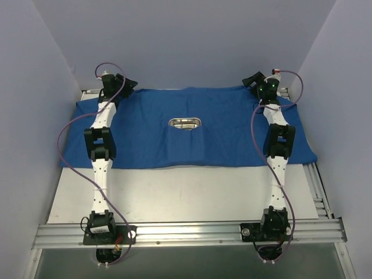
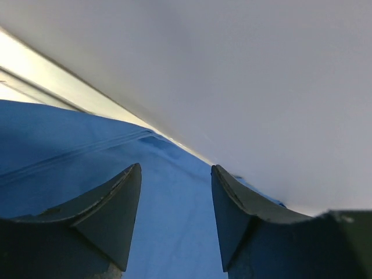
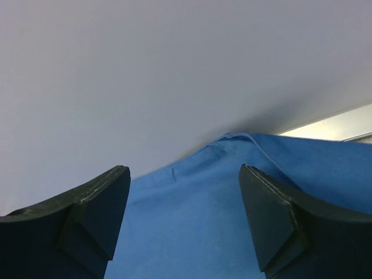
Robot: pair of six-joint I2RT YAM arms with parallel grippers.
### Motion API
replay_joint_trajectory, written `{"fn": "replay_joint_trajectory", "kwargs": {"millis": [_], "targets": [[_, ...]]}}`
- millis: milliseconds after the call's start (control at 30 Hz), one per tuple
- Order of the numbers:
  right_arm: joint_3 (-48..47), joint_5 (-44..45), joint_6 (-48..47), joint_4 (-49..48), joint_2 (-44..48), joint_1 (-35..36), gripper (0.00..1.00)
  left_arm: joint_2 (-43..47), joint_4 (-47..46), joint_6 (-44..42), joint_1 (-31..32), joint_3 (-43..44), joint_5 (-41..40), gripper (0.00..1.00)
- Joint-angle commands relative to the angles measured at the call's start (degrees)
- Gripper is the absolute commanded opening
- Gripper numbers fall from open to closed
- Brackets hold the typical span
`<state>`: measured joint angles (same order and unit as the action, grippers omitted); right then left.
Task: Open and lay out the surgical kit
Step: Open the surgical kit at the center of the board.
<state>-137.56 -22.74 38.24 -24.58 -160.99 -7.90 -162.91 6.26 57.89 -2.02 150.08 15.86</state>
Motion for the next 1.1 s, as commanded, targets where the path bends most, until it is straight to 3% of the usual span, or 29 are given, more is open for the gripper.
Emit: {"fn": "replay_joint_trajectory", "kwargs": {"millis": [0,167,300,367,400,433,500,533,633,800,1067], "targets": [[-5.43,1.12,1.05,-4.87,0.59,-0.71,0.78,5.58,0.06,-2.60,-1.32,-1.02,-2.58,0.60],[-5.44,1.83,0.96,-0.49,5.50,-2.03,0.82,12.96,8.21,-7.51,-1.50,-2.07,-3.63,0.60],[0.08,2.97,0.78,7.95,13.32,-3.34,0.78,22.34,19.29,-12.53,0.00,-9.52,-8.29,0.49],[4.39,1.74,0.78,14.10,17.62,-3.96,0.70,25.17,24.92,-15.76,0.44,-15.50,-9.09,0.35],[6.32,1.82,0.87,18.90,19.20,-4.40,0.65,27.62,26.68,-16.92,0.61,-17.35,-9.70,0.29],[8.51,1.82,0.79,20.69,22.35,-4.49,0.49,28.60,31.13,-17.63,0.79,-19.02,-10.49,0.14],[15.98,0.25,-0.09,25.43,25.62,-4.23,0.33,30.45,35.38,-19.82,0.97,-22.89,-11.28,0.03],[18.00,-0.45,-2.53,27.89,28.25,-3.71,0.19,30.81,38.97,-20.70,1.05,-24.03,-11.37,0.02],[26.61,-1.25,-4.84,33.62,32.91,-2.82,0.00,30.55,44.44,-25.44,1.32,-25.54,-14.26,0.02],[36.91,-3.54,-7.47,36.70,36.27,-3.17,0.00,29.40,51.92,-28.44,1.14,-28.60,-19.80,0.02],[39.29,-2.84,-8.70,39.08,35.13,-4.05,0.00,30.29,54.90,-25.73,-0.87,-36.79,-23.23,0.02]]}}
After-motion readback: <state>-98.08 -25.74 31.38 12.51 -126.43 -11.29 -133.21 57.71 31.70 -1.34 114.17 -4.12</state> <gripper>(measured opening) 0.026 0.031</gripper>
